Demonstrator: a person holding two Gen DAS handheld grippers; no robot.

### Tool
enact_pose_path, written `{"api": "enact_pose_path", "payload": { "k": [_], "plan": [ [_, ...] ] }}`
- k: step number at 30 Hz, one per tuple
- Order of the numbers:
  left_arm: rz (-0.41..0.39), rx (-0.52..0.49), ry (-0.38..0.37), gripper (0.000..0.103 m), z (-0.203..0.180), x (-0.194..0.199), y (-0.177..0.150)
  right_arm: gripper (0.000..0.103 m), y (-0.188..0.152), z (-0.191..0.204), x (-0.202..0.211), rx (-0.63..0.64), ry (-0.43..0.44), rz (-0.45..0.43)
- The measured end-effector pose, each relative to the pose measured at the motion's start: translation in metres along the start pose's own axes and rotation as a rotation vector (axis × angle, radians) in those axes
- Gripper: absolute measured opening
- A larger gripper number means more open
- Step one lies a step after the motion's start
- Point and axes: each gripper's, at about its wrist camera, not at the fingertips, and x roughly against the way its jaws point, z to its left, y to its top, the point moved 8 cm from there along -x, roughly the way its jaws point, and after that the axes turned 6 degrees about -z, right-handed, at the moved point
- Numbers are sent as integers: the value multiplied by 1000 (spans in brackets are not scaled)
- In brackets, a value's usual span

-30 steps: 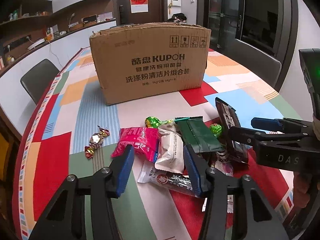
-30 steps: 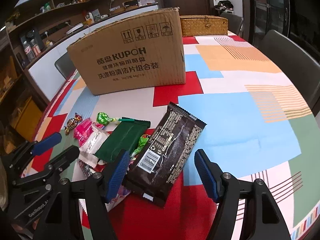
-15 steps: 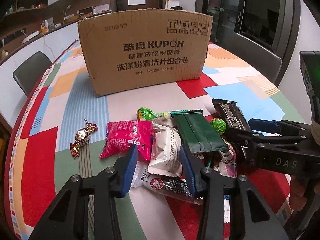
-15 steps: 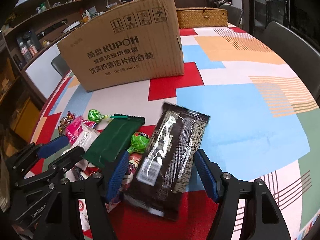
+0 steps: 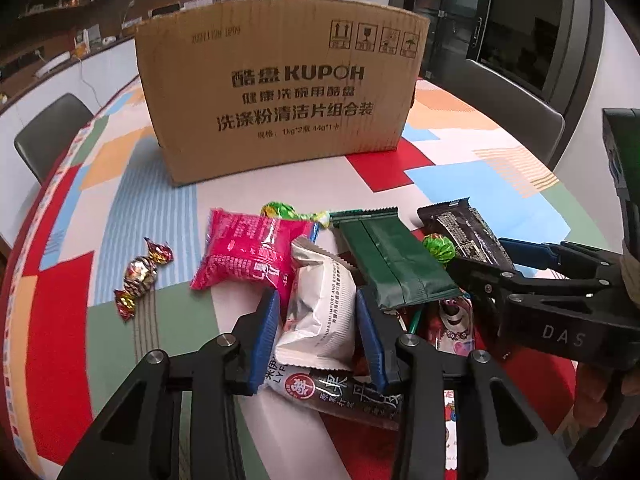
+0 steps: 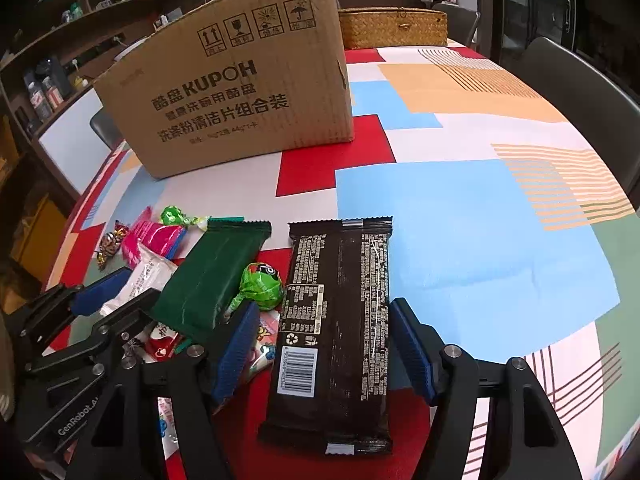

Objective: Organize snacks
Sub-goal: 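Grasp the dark chocolate bar with the right tool while the left tool grasps the white packet, then carry the chocolate bar and white packet into the box and open both tools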

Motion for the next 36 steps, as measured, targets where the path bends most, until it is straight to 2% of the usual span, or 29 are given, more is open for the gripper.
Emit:
{"api": "enact_pose_path", "payload": {
  "k": [5,12,25,36],
  "plan": [
    [10,15,-9,35,1,-4,0,57,0,-2,-1,33,-31,-6],
    [14,22,-11,33,2,-4,0,53,0,-1,-4,86,-65,-13],
    [-25,14,24,32,3,13,5,51,-3,-6,4,55,-47,-13],
    [-82,5,36,32,-1,41,15,51,7,-5,32,66,-66,-83]
  ]
}}
